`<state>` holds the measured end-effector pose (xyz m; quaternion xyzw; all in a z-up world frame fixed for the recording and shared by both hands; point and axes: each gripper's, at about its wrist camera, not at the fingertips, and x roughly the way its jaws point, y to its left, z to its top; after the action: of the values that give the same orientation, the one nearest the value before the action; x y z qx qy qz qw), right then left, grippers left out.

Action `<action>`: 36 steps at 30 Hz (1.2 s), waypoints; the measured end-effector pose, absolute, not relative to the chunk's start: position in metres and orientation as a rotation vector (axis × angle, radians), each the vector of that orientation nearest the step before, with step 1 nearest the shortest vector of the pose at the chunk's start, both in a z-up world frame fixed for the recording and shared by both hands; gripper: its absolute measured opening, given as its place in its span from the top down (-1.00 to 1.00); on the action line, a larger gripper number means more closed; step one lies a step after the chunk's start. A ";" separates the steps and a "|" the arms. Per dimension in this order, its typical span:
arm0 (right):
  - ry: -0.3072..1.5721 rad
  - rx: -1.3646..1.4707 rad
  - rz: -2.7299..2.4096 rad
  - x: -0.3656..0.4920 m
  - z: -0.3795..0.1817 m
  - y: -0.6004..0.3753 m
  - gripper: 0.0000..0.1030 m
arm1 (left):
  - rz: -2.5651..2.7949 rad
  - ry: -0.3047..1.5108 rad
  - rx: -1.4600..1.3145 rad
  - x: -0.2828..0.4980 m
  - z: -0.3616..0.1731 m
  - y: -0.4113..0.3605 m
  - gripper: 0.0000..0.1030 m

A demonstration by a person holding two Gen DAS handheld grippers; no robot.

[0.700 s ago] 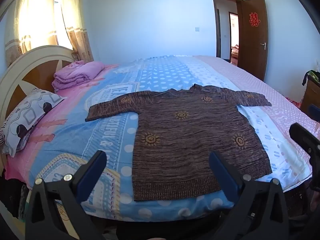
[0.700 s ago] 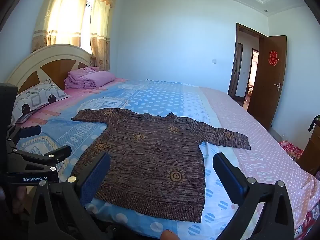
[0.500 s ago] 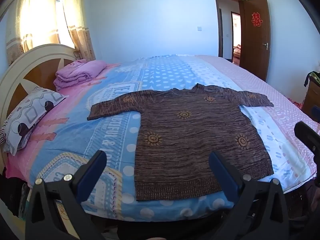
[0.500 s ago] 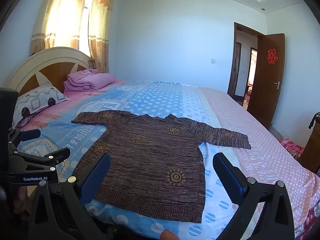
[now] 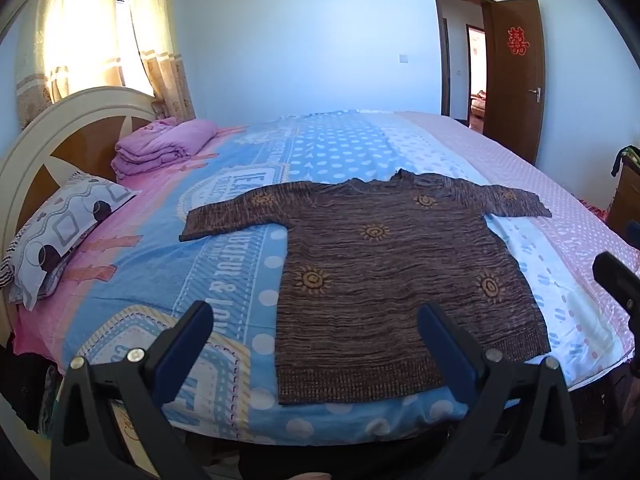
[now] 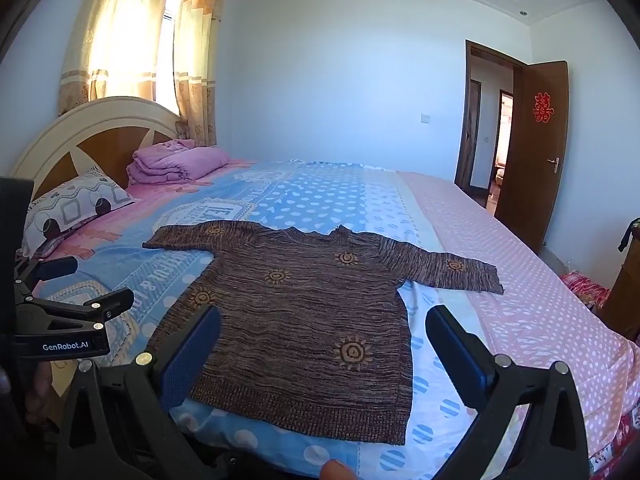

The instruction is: Fold small clothes

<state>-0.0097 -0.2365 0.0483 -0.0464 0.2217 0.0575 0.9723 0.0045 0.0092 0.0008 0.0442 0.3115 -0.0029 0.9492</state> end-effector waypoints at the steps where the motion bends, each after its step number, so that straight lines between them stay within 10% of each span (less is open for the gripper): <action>1: 0.449 -0.092 0.117 -0.009 0.048 -0.237 -0.98 | -0.007 0.634 0.090 0.005 0.001 0.010 -1.00; 36: 0.461 -0.087 0.127 -0.007 0.042 -0.237 -0.98 | 0.009 0.635 0.086 0.009 0.002 0.014 -1.00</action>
<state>-0.0075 -0.2369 0.0425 -0.0429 0.2284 0.0630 0.9706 0.0094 0.0142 0.0023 0.0424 0.3123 0.0042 0.9490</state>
